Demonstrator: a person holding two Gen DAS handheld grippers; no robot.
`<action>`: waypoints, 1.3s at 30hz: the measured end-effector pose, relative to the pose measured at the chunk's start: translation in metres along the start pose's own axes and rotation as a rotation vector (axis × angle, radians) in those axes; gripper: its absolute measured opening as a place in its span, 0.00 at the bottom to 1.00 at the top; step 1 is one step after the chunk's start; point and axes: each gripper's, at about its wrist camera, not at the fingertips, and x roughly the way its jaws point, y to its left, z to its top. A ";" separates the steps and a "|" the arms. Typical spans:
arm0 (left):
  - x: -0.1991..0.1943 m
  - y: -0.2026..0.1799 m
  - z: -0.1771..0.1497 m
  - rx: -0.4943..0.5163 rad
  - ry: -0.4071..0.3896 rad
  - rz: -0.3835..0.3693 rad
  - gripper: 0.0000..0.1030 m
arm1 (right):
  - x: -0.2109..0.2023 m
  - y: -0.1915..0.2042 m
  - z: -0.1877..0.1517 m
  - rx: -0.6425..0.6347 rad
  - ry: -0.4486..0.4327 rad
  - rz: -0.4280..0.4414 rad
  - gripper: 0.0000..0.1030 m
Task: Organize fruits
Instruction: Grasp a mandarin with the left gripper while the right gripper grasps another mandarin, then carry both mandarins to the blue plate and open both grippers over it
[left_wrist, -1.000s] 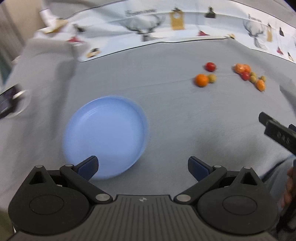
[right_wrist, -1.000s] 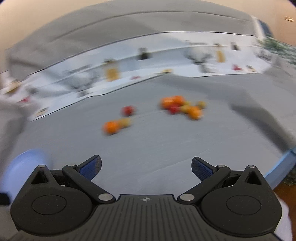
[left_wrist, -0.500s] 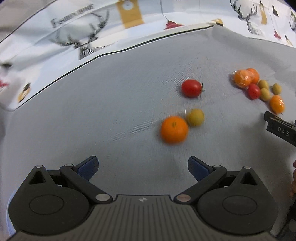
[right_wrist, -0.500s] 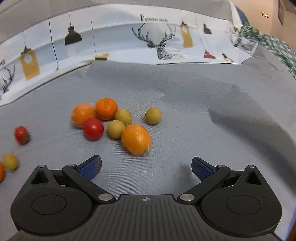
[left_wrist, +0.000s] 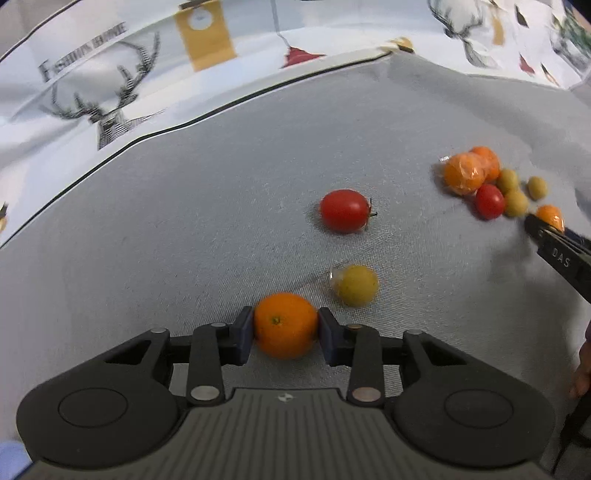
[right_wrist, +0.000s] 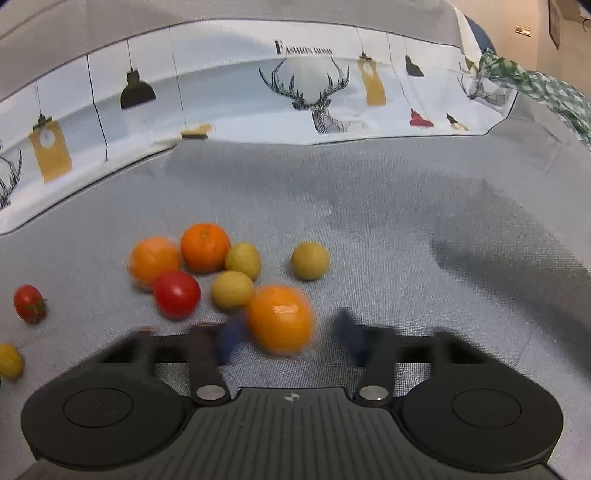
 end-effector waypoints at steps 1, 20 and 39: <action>-0.003 0.000 -0.003 -0.012 -0.006 0.004 0.39 | 0.000 -0.003 0.001 0.024 -0.004 -0.003 0.36; -0.224 0.060 -0.133 -0.229 0.034 0.119 0.39 | -0.154 -0.034 -0.012 0.169 -0.041 0.150 0.36; -0.361 0.122 -0.313 -0.466 -0.085 0.142 0.39 | -0.431 0.090 -0.096 -0.381 0.012 0.784 0.36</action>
